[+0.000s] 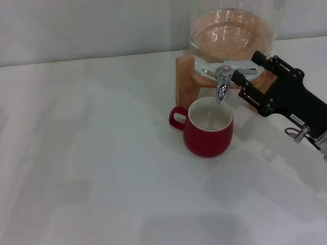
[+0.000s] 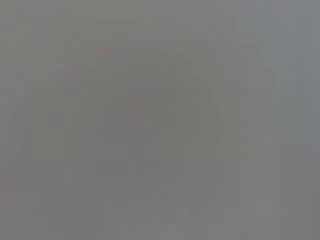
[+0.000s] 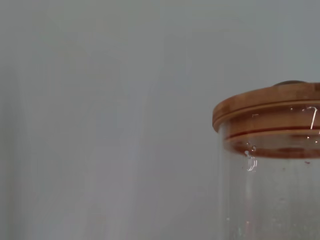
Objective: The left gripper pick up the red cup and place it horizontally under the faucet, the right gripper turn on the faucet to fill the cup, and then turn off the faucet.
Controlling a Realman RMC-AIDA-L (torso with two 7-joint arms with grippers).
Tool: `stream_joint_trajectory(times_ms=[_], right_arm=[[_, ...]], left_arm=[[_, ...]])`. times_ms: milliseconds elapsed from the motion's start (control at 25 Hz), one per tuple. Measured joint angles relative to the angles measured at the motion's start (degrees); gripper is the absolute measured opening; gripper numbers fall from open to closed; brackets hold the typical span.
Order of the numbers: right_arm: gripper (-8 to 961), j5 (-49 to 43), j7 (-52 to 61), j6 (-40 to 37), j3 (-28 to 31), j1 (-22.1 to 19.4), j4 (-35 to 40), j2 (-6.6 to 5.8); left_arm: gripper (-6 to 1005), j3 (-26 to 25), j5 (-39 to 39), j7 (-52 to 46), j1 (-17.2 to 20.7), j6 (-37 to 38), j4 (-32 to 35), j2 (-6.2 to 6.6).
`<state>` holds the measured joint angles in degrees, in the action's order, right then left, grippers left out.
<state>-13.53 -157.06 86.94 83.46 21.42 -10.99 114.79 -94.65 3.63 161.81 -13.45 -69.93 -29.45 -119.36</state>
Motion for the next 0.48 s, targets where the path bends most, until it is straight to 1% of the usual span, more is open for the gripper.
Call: stream_joint_trajectory(times_ms=[480], right_arm=[[617,0.0,-0.96,-2.65,-0.38,0.16,0.04,-0.11]], left_arm=[[835,0.07,-0.04,-0.22,0.17,-1.91,-0.49,-0.09]])
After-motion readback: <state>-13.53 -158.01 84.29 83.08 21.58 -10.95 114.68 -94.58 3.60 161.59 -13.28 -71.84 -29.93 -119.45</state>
